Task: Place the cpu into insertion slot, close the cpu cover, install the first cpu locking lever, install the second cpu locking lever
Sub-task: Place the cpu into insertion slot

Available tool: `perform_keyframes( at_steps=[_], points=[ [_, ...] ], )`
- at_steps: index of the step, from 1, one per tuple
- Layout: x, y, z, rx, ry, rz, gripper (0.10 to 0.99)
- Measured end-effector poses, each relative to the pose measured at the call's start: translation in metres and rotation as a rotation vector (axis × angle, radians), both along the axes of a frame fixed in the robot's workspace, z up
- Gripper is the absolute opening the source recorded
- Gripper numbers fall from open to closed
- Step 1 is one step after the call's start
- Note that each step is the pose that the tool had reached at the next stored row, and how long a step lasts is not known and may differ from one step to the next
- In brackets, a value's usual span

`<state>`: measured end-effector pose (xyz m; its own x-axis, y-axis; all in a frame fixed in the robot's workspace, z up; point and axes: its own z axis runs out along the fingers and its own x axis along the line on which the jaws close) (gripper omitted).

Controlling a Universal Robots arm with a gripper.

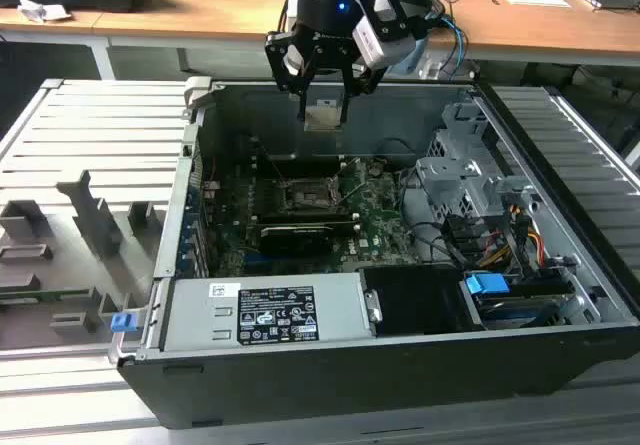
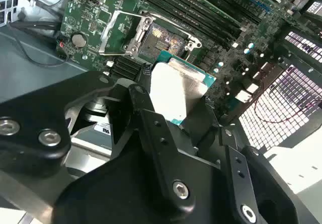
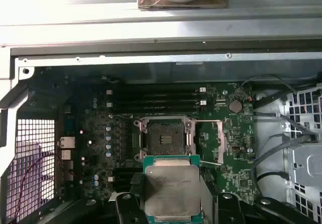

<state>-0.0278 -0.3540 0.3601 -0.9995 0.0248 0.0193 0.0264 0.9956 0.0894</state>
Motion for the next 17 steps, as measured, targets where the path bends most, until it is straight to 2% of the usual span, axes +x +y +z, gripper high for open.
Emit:
perform_keyframes(
  at_steps=[17],
  points=[
    [-0.0003,-0.0001,-0.0028,0.000,0.0001,-0.028,0.529]
  ],
)
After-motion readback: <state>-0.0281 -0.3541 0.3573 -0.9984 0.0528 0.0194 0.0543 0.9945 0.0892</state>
